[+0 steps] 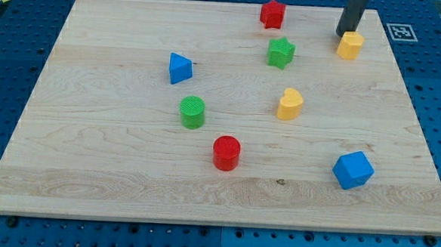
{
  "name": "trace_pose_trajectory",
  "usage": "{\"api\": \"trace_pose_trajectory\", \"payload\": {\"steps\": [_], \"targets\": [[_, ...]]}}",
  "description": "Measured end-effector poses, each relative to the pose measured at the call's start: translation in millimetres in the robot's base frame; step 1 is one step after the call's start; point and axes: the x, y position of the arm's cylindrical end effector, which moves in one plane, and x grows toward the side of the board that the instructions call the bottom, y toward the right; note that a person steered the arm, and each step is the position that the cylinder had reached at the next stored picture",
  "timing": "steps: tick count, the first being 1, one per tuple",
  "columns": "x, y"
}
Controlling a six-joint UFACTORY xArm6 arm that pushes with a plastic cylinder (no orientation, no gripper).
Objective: Push the yellow hexagon to the bottom of the blue triangle
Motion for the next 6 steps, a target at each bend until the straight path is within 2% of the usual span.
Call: {"api": "trace_pose_trajectory", "payload": {"steps": [2,4,6], "targets": [[31.0,3.1],[92.8,15.2],[106.5,35.1]]}}
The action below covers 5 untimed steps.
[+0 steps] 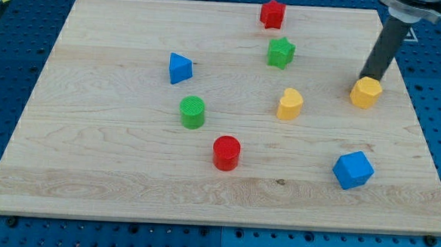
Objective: Push the yellow hexagon to the bottom of the blue triangle
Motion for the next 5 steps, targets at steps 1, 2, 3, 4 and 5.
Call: {"api": "trace_pose_trajectory", "payload": {"steps": [1,2,3,4,5], "targets": [[11.5,37.4],[54.3,29.9],[54.3,29.2],[41.0,10.8],[25.4,-12.9]]}}
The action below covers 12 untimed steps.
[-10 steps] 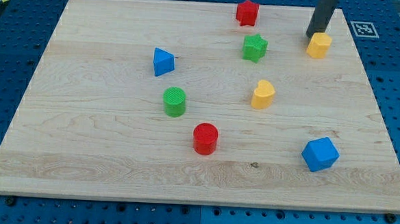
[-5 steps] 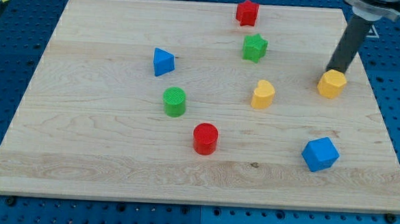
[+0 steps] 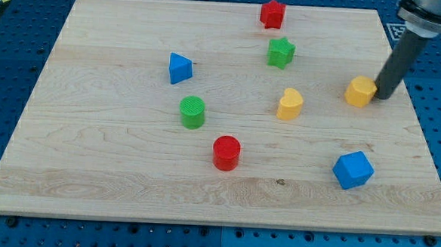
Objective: Push the yellow hexagon to the bottom of the blue triangle
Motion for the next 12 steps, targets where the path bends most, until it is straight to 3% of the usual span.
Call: {"api": "trace_pose_trajectory", "payload": {"steps": [4,8,10,12], "targets": [[10.6,-23.0],[17.9,-143.7],[17.8,-147.2],[-8.9,-146.4]]}}
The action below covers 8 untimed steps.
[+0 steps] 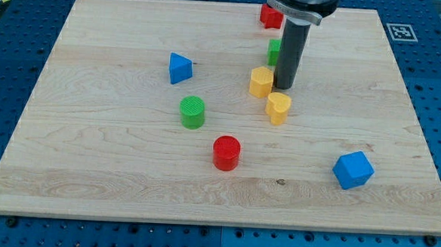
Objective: Push the yellow hexagon to the bottom of the blue triangle
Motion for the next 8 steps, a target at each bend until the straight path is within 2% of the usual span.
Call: {"api": "trace_pose_trajectory", "payload": {"steps": [2,6,7,8], "targets": [[7.1,-11.7],[8.8,-128.4],[8.8,-136.3],[7.9,-114.5]]}}
